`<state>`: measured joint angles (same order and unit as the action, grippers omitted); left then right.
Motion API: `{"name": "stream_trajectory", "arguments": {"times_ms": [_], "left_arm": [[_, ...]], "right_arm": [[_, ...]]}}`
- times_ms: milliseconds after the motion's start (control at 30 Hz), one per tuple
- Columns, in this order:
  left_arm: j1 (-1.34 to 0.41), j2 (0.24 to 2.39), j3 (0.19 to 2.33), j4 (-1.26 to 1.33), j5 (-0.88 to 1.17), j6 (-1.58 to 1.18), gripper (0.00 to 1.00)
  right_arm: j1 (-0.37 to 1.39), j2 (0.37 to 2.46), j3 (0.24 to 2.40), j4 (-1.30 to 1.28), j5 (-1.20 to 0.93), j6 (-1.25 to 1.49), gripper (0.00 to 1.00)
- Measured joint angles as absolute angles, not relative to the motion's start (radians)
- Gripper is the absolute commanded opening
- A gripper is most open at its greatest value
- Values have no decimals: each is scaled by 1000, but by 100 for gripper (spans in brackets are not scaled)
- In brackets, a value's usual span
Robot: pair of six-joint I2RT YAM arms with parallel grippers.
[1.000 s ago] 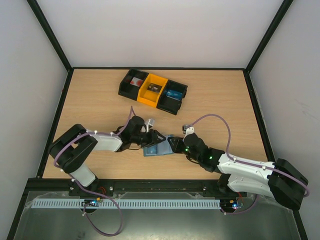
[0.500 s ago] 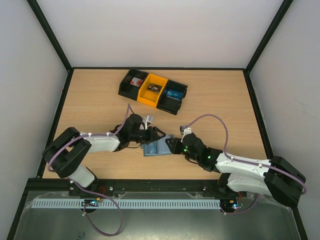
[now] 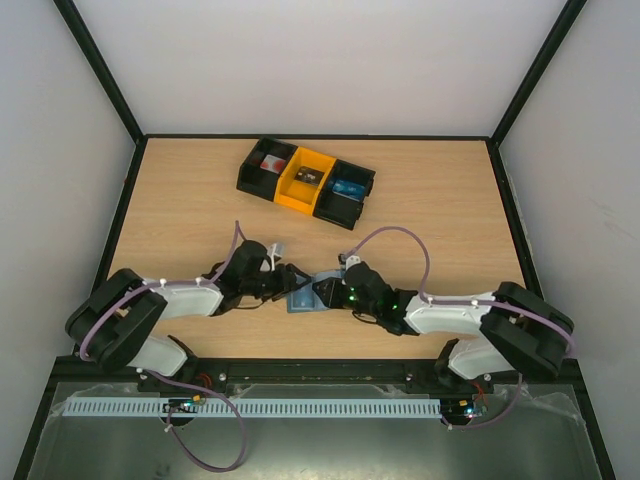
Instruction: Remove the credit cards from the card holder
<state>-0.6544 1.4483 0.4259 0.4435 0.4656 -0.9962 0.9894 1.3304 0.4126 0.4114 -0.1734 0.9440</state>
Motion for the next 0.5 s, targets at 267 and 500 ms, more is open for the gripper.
{"name": "stream_trajectory", "arguments": {"times_ms": [267,500], "left_arm": [[-615,1397,363,458,465,-1008,59],[-607,1396,353,467,466,-1007,60]], "right_arm": [[995,1483,469,450,-185,954,17],[995,1536,484,428,-172,950,18]]}}
